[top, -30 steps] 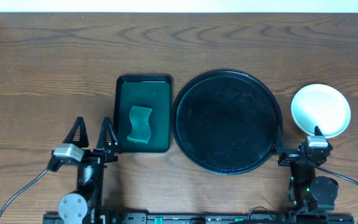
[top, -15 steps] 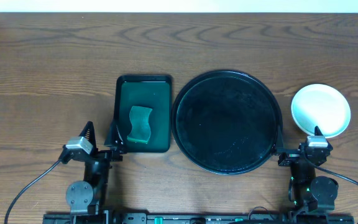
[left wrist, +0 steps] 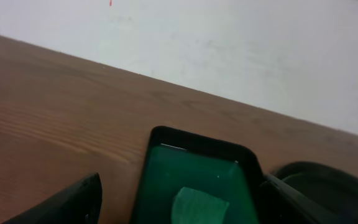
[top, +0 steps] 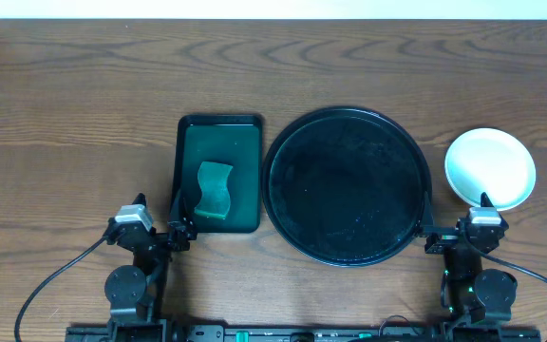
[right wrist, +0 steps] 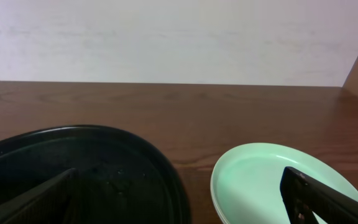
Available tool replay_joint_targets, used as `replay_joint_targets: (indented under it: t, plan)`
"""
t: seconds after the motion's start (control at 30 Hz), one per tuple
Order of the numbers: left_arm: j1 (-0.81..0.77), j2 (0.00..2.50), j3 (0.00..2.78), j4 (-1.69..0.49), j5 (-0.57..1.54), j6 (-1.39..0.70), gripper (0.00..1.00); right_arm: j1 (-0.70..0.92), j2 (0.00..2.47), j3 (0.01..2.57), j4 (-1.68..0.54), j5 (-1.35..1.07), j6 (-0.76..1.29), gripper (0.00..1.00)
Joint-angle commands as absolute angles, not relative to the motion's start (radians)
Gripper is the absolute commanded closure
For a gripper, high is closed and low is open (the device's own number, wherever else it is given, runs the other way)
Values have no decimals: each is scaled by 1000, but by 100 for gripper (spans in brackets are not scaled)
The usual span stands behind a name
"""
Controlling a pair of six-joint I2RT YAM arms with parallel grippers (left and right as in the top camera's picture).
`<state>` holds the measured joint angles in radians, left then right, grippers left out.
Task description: Clean dirty plates on tray and stack at the side
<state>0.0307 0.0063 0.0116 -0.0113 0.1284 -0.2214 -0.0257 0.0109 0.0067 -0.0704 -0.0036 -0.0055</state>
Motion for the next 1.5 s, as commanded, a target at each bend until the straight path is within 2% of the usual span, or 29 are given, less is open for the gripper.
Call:
replay_joint_targets:
  t: [0.0, 1.47]
  plan:
    - [26, 2, 4, -59, 149, -134, 20, -16, 5, 5, -75, 2, -9, 1]
    - [-1, 4, 4, -59, 139, -125, 20, -16, 5, 5, -75, 2, -8, 1]
